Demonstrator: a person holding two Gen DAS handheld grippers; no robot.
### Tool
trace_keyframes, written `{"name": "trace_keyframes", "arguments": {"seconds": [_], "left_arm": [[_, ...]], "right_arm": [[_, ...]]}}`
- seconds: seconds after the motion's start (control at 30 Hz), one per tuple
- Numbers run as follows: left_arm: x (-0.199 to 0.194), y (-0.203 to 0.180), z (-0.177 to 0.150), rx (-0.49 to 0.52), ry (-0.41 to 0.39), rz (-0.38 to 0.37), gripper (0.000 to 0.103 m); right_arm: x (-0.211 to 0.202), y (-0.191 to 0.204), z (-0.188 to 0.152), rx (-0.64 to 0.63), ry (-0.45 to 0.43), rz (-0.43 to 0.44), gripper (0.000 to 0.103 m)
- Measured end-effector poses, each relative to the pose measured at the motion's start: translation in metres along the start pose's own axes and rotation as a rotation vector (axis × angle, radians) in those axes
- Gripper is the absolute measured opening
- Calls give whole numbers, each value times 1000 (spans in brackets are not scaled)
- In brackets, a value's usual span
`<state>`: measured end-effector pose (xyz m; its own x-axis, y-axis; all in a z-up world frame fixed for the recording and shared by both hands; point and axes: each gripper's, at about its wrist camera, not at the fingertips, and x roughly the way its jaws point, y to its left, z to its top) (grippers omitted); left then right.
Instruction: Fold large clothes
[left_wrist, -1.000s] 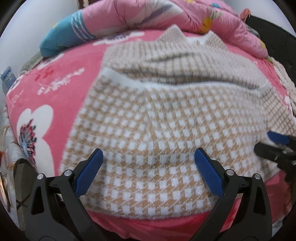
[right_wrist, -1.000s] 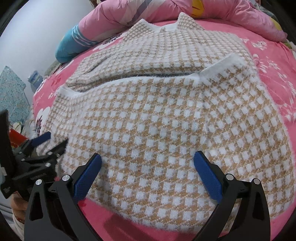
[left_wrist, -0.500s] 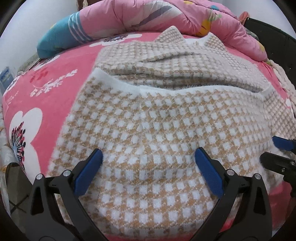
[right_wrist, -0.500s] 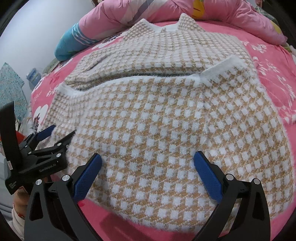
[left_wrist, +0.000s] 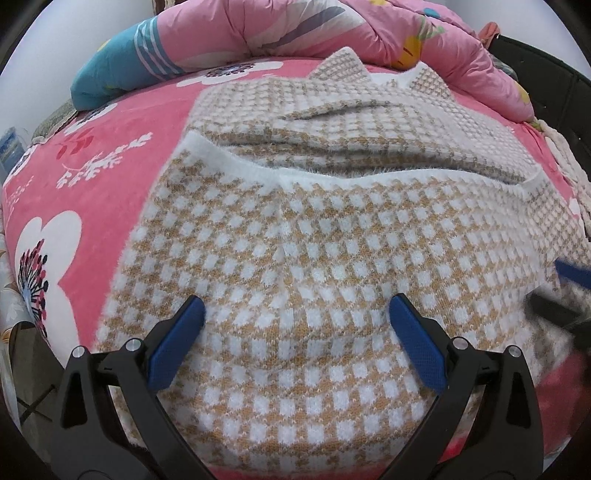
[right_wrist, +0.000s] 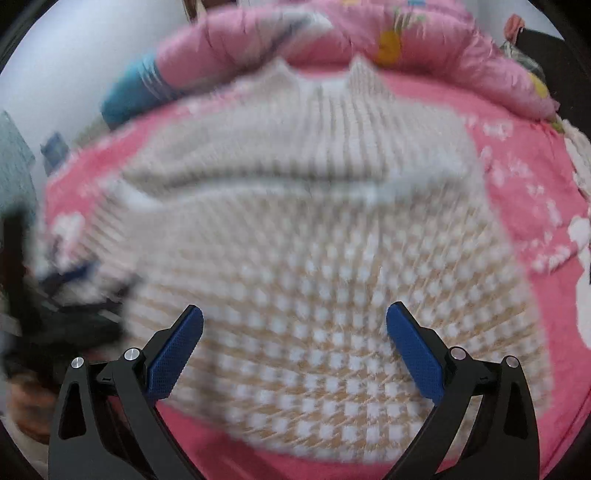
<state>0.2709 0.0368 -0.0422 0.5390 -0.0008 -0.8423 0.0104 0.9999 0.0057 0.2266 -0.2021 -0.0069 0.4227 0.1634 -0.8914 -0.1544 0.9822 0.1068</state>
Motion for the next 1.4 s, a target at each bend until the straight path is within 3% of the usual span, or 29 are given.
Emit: {"name": "trace_keyframes", "arguments": {"seconds": [0.53,0.9,0.97,1.17,1.27,1.4], "left_arm": [[4,5,4,7,13,4,97],[1,0,8,54,13,-1,97],[-8,1,10,62,-7,20,97],[-64,13,30,29,-215,-21,97],[-75,20,60,1,-256,-38,96],[-68,26,110,-45,-288,-103,96]], "right_arm": [[2,-11,-5,28,-37,63,98],[-3,-12,5,36,20,90,98],[-11,-17,13,74,17,134,98],[-70,-22,52,21,-174,213,97],[-83,-29,83,-3,-234,230,97],[-76,-42,135,4,-242,263,88]]}}
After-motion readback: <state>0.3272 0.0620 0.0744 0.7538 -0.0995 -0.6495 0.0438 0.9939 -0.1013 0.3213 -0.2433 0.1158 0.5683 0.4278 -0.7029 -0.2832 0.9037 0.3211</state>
